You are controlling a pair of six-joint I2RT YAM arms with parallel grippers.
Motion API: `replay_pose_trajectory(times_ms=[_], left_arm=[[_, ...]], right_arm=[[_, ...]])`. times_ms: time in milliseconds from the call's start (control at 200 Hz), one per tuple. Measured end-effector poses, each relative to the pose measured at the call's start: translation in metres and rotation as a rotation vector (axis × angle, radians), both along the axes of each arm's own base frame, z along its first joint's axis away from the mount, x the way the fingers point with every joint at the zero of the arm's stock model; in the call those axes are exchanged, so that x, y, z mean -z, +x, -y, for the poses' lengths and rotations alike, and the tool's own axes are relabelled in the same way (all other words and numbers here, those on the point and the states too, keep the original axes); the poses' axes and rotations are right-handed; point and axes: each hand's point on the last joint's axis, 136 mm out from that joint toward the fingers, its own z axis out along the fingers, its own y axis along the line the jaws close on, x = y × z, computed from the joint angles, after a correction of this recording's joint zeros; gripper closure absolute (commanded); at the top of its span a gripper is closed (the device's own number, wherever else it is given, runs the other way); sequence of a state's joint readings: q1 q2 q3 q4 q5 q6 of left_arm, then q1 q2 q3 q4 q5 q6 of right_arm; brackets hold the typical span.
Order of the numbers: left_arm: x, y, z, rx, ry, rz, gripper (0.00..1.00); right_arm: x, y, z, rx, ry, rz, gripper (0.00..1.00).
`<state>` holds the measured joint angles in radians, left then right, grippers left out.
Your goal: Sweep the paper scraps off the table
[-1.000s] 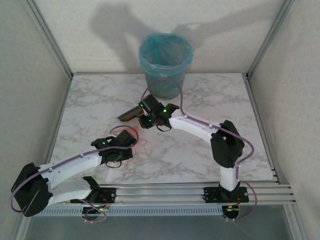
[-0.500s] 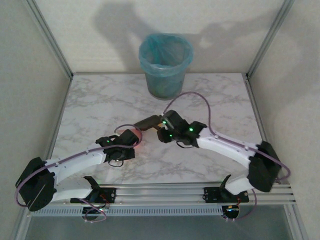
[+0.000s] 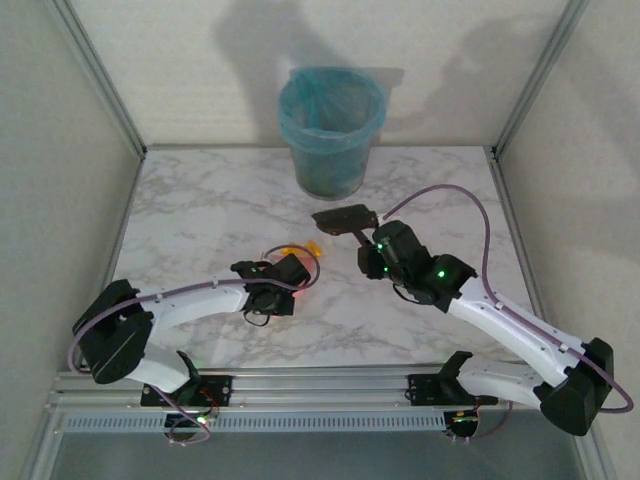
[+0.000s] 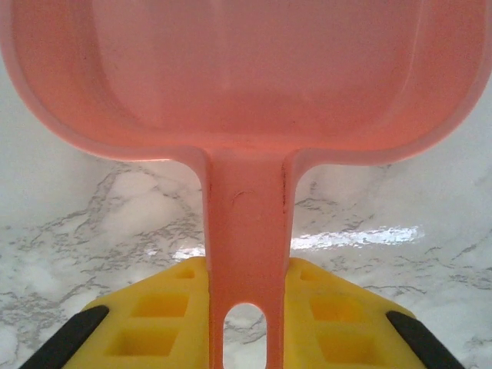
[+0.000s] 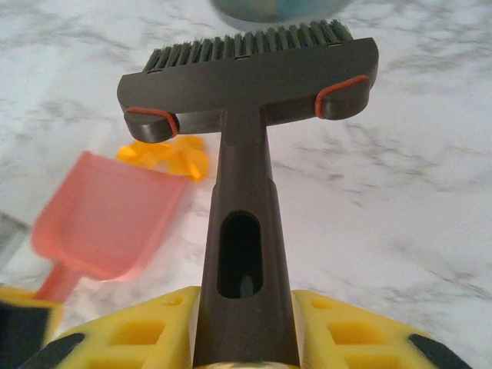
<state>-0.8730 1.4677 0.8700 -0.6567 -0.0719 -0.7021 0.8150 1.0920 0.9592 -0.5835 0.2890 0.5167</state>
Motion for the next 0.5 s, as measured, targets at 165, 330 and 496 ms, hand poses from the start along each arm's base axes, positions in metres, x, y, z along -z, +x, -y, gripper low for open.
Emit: replay_pose_trajectory(times_ms=[165,330,496], left_arm=[[0.004,0.002,0.004,0.047,0.051,-0.017,1.0],[0.004,0.008,0.009,0.074,0.07,-0.014,1.0],[0.006,0.012,0.012,0.091,0.088,-0.016,1.0]], right_arm=[[0.026,0.006,0.024,0.063,-0.139,-0.067,1.0],[0.046,0.009,0.025,0.044,-0.213,-0.113,1.0],[0.06,0.013,0.012,-0.005,-0.217,-0.141,1.0]])
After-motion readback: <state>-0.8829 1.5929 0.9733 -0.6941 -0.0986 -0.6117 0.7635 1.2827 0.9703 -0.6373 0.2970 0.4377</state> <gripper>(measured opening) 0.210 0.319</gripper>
